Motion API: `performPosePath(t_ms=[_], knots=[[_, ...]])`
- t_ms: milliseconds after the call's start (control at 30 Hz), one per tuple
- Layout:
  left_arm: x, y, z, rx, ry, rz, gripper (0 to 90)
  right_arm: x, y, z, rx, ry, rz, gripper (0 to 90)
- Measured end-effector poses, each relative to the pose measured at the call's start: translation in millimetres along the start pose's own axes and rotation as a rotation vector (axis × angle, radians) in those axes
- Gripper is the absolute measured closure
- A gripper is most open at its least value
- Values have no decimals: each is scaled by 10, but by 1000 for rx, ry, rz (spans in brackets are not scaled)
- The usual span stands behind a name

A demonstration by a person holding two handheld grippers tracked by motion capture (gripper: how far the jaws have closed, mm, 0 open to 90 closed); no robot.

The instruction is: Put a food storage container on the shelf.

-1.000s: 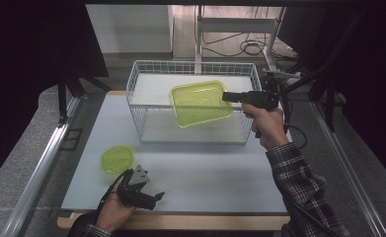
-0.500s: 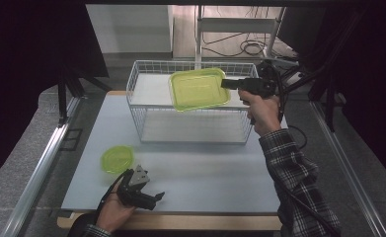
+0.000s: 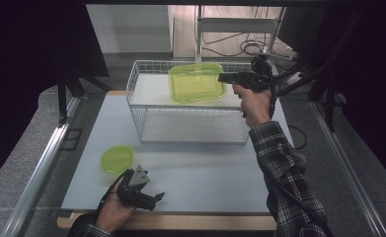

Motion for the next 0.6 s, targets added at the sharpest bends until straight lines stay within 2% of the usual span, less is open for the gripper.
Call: performPosePath(t_ms=[200, 300, 600], knots=[[4, -3, 0, -1, 3, 0, 55, -22, 68, -4, -2, -31, -43, 799], [4, -3, 0, -2, 4, 0, 55, -35, 91, -16, -7, -72, -93, 796], [5, -2, -1, -3, 6, 2, 56, 28, 133, -35, -4, -60, -117, 783]])
Point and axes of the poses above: each handheld gripper's, and its own axes: y roughly forward along the jaws, z roughly out of its top, x roughly to its right, the point moved 3 cm from there along y, roughly forward along the jaws, and after that the axes turned 1 degree about -y, right-handed, at the moved point
